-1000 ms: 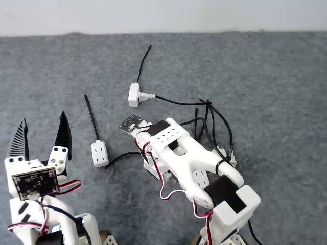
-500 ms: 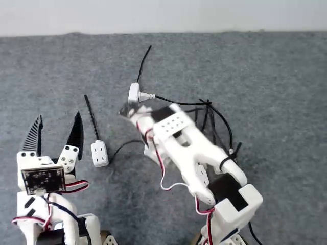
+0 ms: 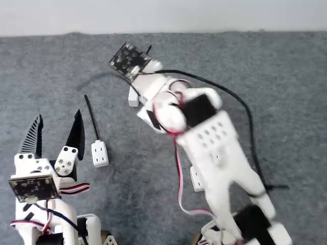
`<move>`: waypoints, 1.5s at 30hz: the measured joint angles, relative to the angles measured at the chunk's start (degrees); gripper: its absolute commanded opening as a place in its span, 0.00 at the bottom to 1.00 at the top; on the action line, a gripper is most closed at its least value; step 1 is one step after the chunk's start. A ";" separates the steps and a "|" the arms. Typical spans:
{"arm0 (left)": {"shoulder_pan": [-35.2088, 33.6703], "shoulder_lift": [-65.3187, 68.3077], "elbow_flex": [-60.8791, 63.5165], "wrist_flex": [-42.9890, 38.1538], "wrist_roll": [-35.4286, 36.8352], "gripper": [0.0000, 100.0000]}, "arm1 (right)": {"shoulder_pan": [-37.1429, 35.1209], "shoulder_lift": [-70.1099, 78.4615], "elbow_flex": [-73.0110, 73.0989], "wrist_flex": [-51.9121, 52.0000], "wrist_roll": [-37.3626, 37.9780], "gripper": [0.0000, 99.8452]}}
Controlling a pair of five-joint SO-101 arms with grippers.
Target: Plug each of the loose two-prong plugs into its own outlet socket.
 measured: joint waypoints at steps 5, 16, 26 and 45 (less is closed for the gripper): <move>5.27 -1.23 0.00 0.18 0.35 0.27 | -2.11 -10.46 0.00 -6.59 -0.44 0.01; 21.89 -1.32 -0.09 0.70 0.35 0.27 | -10.11 -17.41 0.00 -14.77 1.76 0.01; 29.71 -1.32 -1.05 0.70 -0.35 0.27 | -19.87 -17.41 0.00 -7.56 4.75 0.01; 22.95 -1.32 -2.11 0.70 -0.35 0.27 | -23.03 -23.30 0.00 -1.14 4.75 0.01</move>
